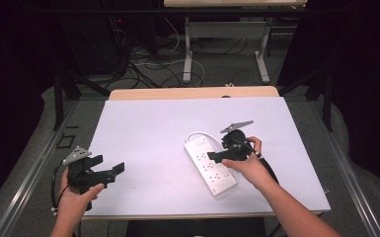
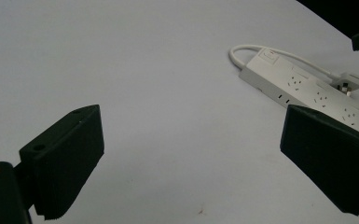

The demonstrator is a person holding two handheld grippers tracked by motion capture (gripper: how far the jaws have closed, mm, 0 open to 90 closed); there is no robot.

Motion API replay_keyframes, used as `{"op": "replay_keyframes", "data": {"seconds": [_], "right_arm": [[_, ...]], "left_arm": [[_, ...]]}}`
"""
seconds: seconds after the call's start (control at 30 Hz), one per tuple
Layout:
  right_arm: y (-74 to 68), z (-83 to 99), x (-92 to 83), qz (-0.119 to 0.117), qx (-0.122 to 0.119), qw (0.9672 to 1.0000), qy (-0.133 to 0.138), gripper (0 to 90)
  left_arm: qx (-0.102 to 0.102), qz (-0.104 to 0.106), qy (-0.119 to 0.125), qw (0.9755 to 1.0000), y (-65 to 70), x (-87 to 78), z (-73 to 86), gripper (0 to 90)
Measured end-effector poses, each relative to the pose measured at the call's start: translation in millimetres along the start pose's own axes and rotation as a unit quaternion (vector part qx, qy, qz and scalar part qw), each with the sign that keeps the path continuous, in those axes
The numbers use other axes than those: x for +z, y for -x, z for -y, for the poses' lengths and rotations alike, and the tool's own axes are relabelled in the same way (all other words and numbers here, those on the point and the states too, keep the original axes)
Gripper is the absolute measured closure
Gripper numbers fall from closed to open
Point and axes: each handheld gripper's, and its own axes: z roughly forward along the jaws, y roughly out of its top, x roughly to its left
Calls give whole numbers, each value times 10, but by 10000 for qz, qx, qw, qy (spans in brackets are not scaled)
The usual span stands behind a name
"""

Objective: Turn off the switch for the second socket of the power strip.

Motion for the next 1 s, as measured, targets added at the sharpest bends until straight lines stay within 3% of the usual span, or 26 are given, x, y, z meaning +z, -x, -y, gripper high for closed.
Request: {"op": "replay_keyframes", "data": {"seconds": [0.3, 0.43, 0.6, 0.7, 1.0], "right_arm": [[-26, -17, -21, 156, -160, 9996, 162, 140], [-44, -19, -3, 364, -304, 9984, 320, 0], [-70, 12, -1, 586, -404, 9962, 499, 0], [-72, 21, -9, 589, -460, 9955, 584, 0], [-62, 42, -103, 575, -255, 9947, 818, 0]], "left_arm": [[-26, -18, 35, 10000, -19, -7, -6, 62], [-41, -28, 47, 10000, -16, -5, 2, 62], [-55, -38, 64, 10000, -11, -4, 5, 60], [-73, -43, 60, 9999, -14, -6, 2, 54], [-74, -103, 64, 9999, -20, 2, 4, 6]]}}
